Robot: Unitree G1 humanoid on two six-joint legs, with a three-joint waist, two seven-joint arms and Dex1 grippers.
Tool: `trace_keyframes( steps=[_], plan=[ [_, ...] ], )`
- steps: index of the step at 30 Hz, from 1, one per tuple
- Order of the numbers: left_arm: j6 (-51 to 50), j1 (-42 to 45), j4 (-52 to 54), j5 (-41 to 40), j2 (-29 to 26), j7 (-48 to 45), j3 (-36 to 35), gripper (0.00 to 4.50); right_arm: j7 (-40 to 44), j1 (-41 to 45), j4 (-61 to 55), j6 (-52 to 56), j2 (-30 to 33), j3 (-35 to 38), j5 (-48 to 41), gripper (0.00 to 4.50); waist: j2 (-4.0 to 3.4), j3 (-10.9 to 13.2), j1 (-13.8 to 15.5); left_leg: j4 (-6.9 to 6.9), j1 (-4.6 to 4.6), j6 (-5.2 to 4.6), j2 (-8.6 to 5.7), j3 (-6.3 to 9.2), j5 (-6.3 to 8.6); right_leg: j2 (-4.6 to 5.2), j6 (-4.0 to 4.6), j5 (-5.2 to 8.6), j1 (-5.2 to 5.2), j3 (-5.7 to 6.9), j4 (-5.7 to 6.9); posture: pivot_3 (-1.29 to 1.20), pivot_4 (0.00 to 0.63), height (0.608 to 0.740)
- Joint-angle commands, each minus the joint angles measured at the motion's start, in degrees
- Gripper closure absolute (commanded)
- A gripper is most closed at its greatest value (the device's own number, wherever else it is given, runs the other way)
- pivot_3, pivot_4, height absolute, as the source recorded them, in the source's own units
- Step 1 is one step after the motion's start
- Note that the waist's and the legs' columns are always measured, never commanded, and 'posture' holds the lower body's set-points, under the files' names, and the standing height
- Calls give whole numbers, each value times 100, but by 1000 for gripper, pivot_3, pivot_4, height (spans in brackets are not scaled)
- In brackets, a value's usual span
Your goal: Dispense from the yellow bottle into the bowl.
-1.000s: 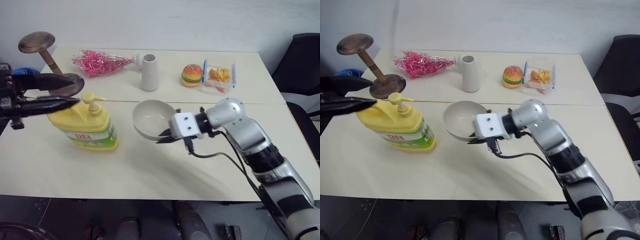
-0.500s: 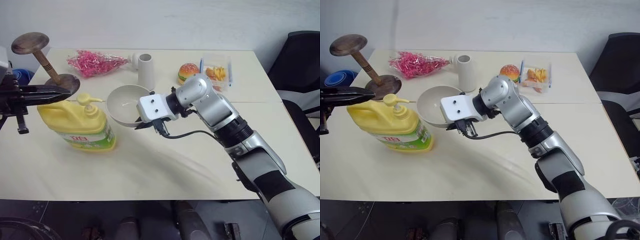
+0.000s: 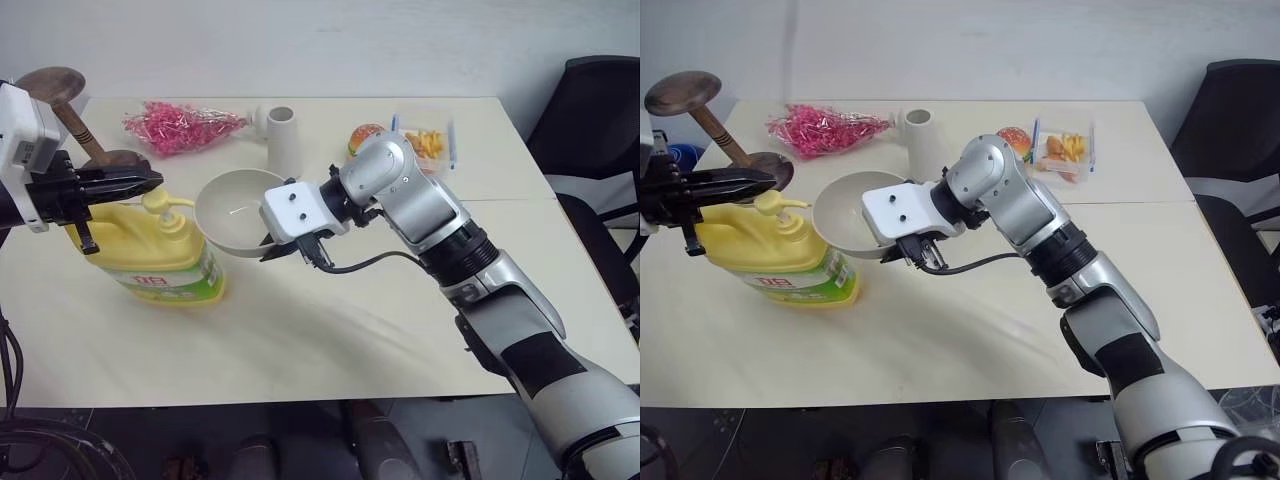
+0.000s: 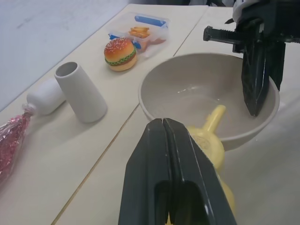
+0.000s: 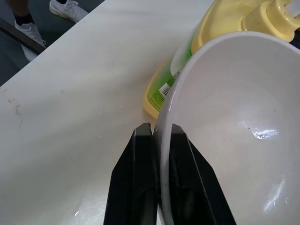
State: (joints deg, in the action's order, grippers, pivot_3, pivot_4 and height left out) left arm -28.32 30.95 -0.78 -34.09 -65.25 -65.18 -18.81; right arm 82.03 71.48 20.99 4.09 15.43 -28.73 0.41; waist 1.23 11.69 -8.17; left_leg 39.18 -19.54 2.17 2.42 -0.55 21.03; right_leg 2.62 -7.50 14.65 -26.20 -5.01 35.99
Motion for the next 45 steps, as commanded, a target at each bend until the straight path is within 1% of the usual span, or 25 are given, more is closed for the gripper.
trace_keyframes(
  steps=[1, 3, 10, 17, 20, 24, 28, 31, 36, 42, 45],
  plan=[
    [50, 5, 156, 42, 20, -82, 58, 4472, 31, 306, -125, 87, -117, 171, -104, 4500, 0, -1, -5, 0, -6, 1, 0, -3, -1, 1, 0, 0, -11, 0, 5, 0, 150, 740],
    [78, -48, 192, 74, 32, -110, 90, 4472, 27, 363, -85, 141, -154, 171, -95, 4500, 0, -1, -6, 1, -19, 11, 0, -3, -6, 2, 1, -1, -28, 0, 11, 0, 150, 740],
    [255, -223, 291, 228, 25, -157, 129, 4472, -44, 487, 9, 257, -245, 136, -15, 4500, 2, -1, -5, 1, -22, 13, -1, -2, -7, 4, 2, -1, -30, 2, 11, 0, 150, 740],
    [133, -100, 287, 83, -43, -58, -88, 4472, -46, 568, 151, 197, -266, 156, 35, 4500, 2, -1, -9, 1, -24, 13, -1, -2, -7, 3, 2, -1, -30, 2, 10, 0, 150, 740],
    [-3, -176, 371, -32, -51, -69, -213, 4472, -55, 601, 215, 149, -267, 153, 50, 4500, 2, -1, -10, 1, -24, 13, -1, -1, -7, 3, 2, -1, -31, 3, 10, 0, 150, 740],
    [52, -333, 396, 42, -34, -77, -291, 4472, -35, 616, 248, 116, -266, 149, 50, 4500, 2, -1, -16, 1, -25, 13, -1, -1, -7, 3, 2, -1, -31, 3, 10, 0, 150, 740],
    [-3, -279, 456, -61, 1, -36, -377, 4472, -27, 621, 272, 86, -269, 141, 57, 4500, 2, -1, -17, 1, -26, 13, -1, 0, -7, 3, 2, -1, -32, 4, 10, 0, 150, 740],
    [-66, -253, 481, -85, -51, -37, -375, 4472, -30, 617, 276, 76, -276, 135, 61, 4500, 2, -1, -17, 1, -28, 13, -1, 1, -7, 3, 2, -1, -32, 4, 10, 0, 150, 740],
    [31, -420, 602, -41, 49, -68, -333, 4472, -26, 608, 264, 56, -286, 128, 59, 4500, 2, -1, -17, 1, -29, 13, -1, 1, -7, 4, 2, -1, -34, 4, 9, 0, 150, 740],
    [-21, -75, 430, -56, 11, 32, -289, 4472, -14, 594, 239, 37, -288, 120, 58, 4500, 2, -1, -16, 3, -36, 17, -1, 5, -9, 4, 2, -1, -37, 8, 9, 0, 150, 740],
    [42, -310, 494, 31, -47, -149, -269, 4472, -18, 611, 273, 14, -299, 114, 70, 4500, 2, -1, -34, 3, -47, 18, -1, 6, -10, 4, 2, -1, -46, 10, 8, 0, 150, 740]
  ],
)
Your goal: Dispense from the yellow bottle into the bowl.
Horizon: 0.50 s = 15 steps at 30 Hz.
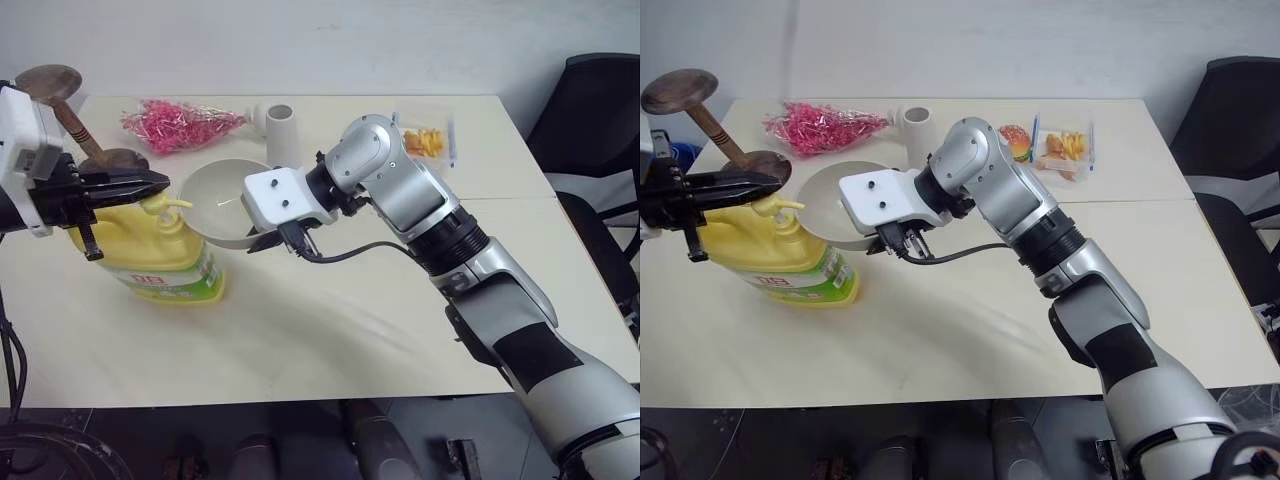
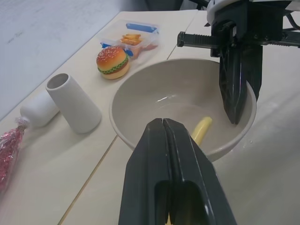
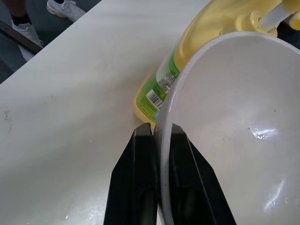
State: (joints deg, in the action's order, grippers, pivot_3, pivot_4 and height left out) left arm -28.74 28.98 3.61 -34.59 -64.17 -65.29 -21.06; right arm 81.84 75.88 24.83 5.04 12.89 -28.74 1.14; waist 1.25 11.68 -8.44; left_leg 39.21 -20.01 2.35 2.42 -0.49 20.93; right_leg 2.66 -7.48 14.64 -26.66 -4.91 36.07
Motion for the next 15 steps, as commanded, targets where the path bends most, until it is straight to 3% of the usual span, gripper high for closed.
trace_keyframes(
  steps=[1, 7, 15],
  plan=[
    [133, -223, 80, 139, -159, -181, -39, 4472, 3, 175, -116, -85, -43, 113, 1, 4500, 0, 0, -20, 0, -3, 1, 0, 2, -1, 0, 0, 0, -2, 2, -1, 0, 150, 740],
    [537, -706, 108, 468, -239, -353, 146, 4472, 116, 209, -210, -52, -45, 103, -10, 4500, -2, -1, -40, 0, 1, 7, 0, 2, -4, 2, 1, 0, -1, 2, 3, 0, 150, 740],
    [992, -691, -168, 744, -272, -422, 482, 4472, 232, 281, -313, -7, -59, 126, -38, 4500, -20, -14, -35, 0, 23, 9, -1, 0, -5, 1, 1, -1, 17, 0, 9, 0, 150, 740]
  ],
)
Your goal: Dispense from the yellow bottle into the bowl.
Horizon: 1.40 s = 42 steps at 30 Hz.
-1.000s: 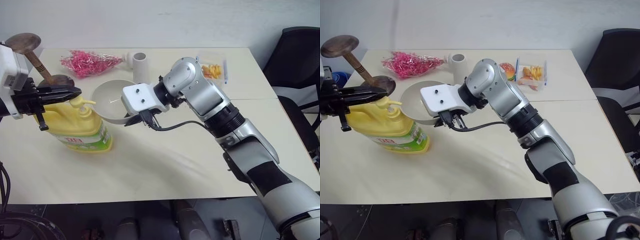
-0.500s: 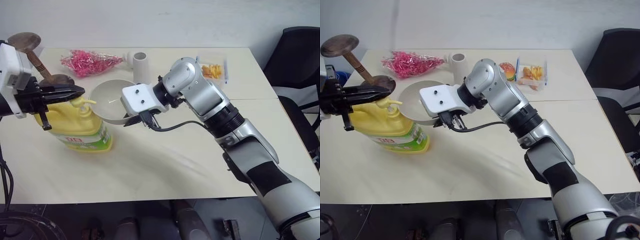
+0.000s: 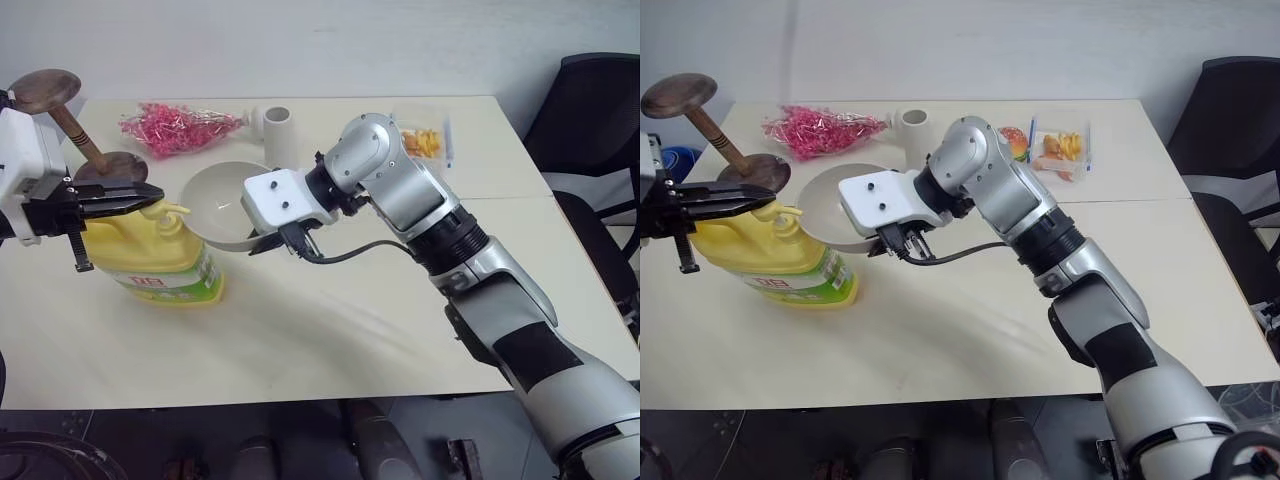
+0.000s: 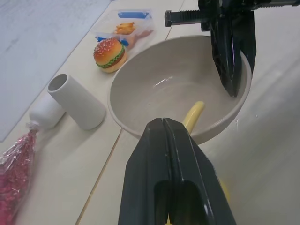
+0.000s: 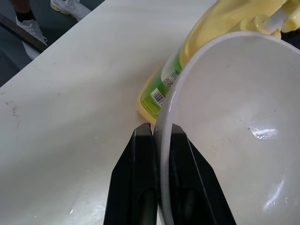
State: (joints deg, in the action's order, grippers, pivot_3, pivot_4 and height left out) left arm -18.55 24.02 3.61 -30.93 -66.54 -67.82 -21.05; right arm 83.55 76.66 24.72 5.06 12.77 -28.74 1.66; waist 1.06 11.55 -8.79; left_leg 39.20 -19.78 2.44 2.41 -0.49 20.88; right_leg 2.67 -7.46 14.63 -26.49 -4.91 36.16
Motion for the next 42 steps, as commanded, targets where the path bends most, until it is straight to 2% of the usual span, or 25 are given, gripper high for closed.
trace_keyframes(
  steps=[1, 10, 15, 21, 30, 36, 42],
  plan=[
    [18, -168, -208, 410, -31, -179, 536, 4472, 75, 215, -329, 16, -54, 126, -101, 4500, -1, -1, 0, 0, 2, 0, 0, 0, 0, 0, 0, 0, 1, 0, 1, 0, 150, 740],
    [221, -74, -386, 596, -3, -252, 818, 4472, 165, 240, -556, 176, -72, 128, -155, 4500, -22, -18, 7, 0, 12, -1, -1, 0, 1, -1, 1, 0, 9, -1, 5, 0, 150, 740],
    [666, -390, -415, 1027, -76, -336, 1054, 4472, 171, 254, -603, 221, -100, 137, -150, 4500, -41, -38, 14, -2, 25, -4, -1, -3, 2, -1, 2, 1, 19, -2, 6, 0, 150, 740],
    [924, -510, -460, 1239, -94, -293, 1191, 4472, 180, 232, -602, 206, -100, 128, -120, 4500, -63, -50, 10, -12, 72, -50, 0, 1, 27, -5, 9, 5, 67, -1, -3, 0, 150, 740],
    [801, -521, -332, 1111, -65, -215, 1132, 4472, 165, 243, -467, 94, -130, 118, -65, 4500, -63, -51, 11, -11, 76, -51, 0, 5, 28, -4, 9, 5, 71, 1, -3, 0, 150, 740],
    [1150, -799, -302, 1346, -170, -282, 1227, 4472, 157, 298, -372, 43, -200, 129, -65, 4500, -65, -51, -1, -14, 93, -61, 1, 4, 34, -5, 13, 8, 84, 1, -6, 0, 150, 740],
    [649, -537, -185, 897, -147, -82, 1016, 4472, 99, 291, -312, -7, -223, 179, -70, 4500, -65, -51, -1, -17, 101, -67, 2, 3, 36, -6, 16, 9, 91, 1, -6, 0, 150, 740]
  ],
)
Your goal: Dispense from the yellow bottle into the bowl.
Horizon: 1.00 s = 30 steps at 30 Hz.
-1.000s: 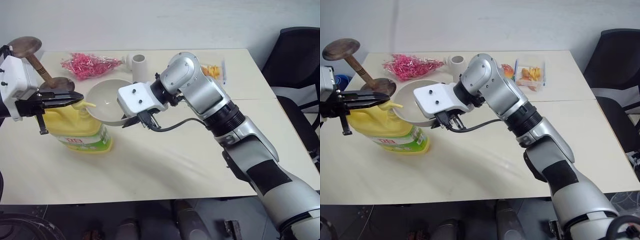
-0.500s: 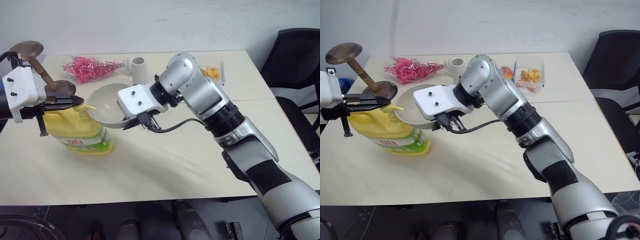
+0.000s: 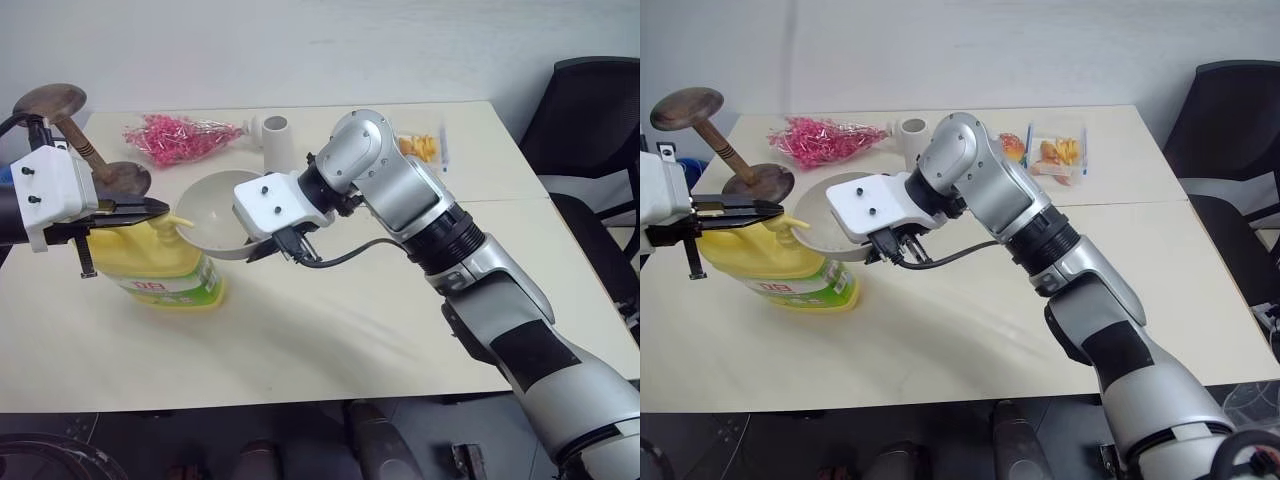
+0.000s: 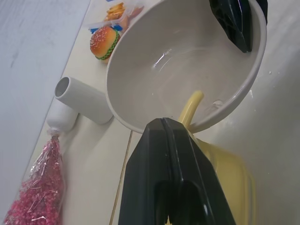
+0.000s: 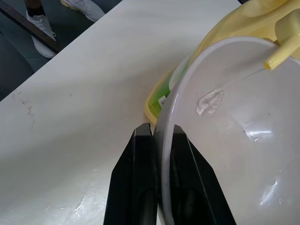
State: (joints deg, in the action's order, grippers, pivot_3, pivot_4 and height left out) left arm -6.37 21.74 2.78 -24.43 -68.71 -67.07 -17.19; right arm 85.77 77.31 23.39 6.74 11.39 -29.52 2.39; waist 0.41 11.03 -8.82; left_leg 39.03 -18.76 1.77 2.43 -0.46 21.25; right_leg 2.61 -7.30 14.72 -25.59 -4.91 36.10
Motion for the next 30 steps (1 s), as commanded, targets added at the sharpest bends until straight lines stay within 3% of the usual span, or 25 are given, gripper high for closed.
trace_keyframes(
  steps=[1, 8, 13, 16, 18, 22, 25, 29, 30],
  plan=[
    [-823, -178, -83, 46, 94, -85, 521, 4472, -127, 210, -188, -172, -73, 267, -152, 4500, 0, 0, 3, 0, 0, 0, 0, 0, 0, 0, 0, 0, 0, 0, 0, 0, 150, 740],
    [-2713, 684, 118, -1420, 93, 321, -382, 4472, -47, -16, -411, -134, 123, 301, -242, 4500, 6, 4, 24, 5, -45, 0, 1, 21, 0, 0, 0, 0, -25, 16, -7, 0, 150, 740],
    [-4022, 902, 501, -2601, -183, 476, -1555, 3284, 92, -473, -851, -68, 529, 416, -448, 4500, 29, -2, 8, 18, -144, 49, 2, 27, -26, 5, -2, -1, -125, 24, -2, 0, 150, 740],
    [-4973, 360, 1148, -2979, -517, 117, -2627, 2768, 109, -1232, -1174, -153, 1121, 582, -540, 4500, 42, -4, -1, 16, -149, 53, -4, 21, -29, 12, -2, -1, -135, 25, -3, 0, 150, 740],
    [-5468, -119, 1621, -3064, -567, -46, -3236, 2146, -32, -1691, -1274, -482, 1429, 622, -443, 4500, 50, -2, 35, 13, -153, 57, -2, 28, -25, 10, -2, -1, -133, 32, -12, 0, 150, 740],
    [-6005, -1676, 2834, -2869, -185, -594, -4492, 895, -478, -2553, -1083, -1474, 2004, 597, 47, 4500, 47, 0, 77, 13, -145, 54, -9, 16, -22, 12, -2, -1, -125, 23, -15, 0, 150, 740],
    [-5857, -2528, 3360, -2614, 211, -644, -4937, 40, -847, -2909, -786, -1864, 2164, 626, 296, 4500, 57, 7, 66, 13, -133, 51, -8, 11, -21, 3, -2, -1, -124, 8, -13, 0, 150, 740],
    [-5437, -3173, 3778, -2347, 702, -483, -5139, 40, -1222, -3176, -432, -2201, 2216, 662, 455, 4500, 61, 8, 81, 4, -86, 50, -8, 9, -20, -4, 12, 4, -94, -3, -10, 0, 150, 740],
    [-5370, -3303, 3839, -2328, 787, -483, -5177, 10, -1272, -3229, -364, -2258, 2220, 669, 463, 4203, 61, 8, 85, 2, -77, 49, -8, 9, -20, -4, 14, 6, -86, -3, -10, 0, 150, 740]
  ],
)
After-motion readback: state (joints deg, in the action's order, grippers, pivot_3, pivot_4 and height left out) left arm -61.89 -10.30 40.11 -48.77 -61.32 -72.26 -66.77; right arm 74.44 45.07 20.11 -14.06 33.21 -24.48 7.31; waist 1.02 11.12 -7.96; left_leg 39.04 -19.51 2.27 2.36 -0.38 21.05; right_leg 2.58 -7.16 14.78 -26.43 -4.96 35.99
